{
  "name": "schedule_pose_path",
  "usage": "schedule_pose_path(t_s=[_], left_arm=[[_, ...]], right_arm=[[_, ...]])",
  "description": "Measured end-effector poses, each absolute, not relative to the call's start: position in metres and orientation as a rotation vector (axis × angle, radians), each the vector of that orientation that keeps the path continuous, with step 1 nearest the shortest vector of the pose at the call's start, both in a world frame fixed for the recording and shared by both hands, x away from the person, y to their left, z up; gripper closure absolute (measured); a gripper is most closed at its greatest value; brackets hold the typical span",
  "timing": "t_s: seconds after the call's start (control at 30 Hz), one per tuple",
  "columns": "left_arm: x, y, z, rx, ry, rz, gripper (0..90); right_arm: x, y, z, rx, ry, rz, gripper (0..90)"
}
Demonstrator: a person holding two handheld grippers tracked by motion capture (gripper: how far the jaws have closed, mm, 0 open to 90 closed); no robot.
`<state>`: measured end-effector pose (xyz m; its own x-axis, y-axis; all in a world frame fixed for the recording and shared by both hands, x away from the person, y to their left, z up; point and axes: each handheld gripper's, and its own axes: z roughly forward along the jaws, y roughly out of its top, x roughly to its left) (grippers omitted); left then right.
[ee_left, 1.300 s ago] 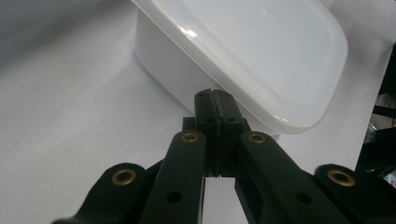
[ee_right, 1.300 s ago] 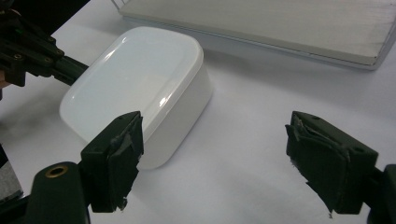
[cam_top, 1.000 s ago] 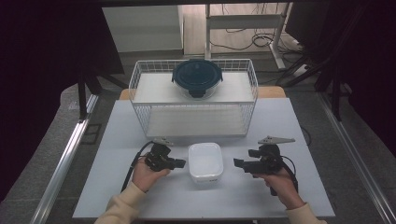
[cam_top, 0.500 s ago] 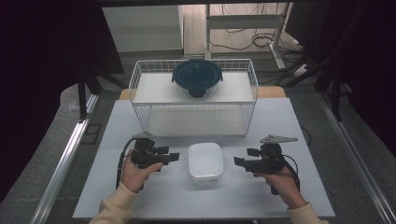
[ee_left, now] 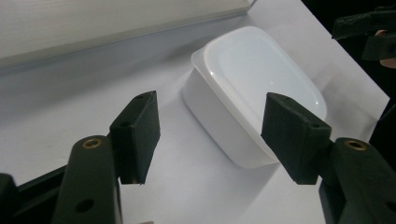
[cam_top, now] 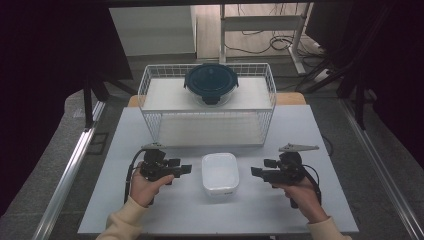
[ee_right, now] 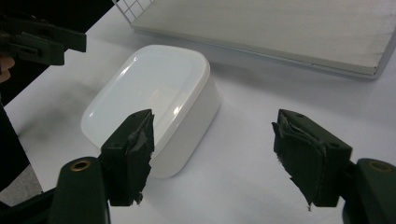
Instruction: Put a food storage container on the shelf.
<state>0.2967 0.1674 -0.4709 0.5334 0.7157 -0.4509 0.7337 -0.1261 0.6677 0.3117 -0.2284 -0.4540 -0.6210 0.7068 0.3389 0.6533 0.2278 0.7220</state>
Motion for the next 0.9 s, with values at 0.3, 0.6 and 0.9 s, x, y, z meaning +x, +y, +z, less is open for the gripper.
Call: schedule_pose_path(t_s=[0.3, 0.6, 0.9], left_arm=[[0.300, 0.161, -0.474, 1.823, 1.210, -0.097, 36.2], [0.308, 0.157, -0.476, 1.742, 1.239, -0.187, 36.9], [0.312, 0.147, -0.485, 1.760, 1.243, -0.224, 37.5]], right_arm=[[0.317, -0.222, -0.453, 1.387, 2.443, 1.364, 32.8], [0.331, -0.209, -0.451, 1.415, 2.468, 1.376, 35.3], [0.346, -0.193, -0.464, 1.483, 2.534, 1.374, 39.5]])
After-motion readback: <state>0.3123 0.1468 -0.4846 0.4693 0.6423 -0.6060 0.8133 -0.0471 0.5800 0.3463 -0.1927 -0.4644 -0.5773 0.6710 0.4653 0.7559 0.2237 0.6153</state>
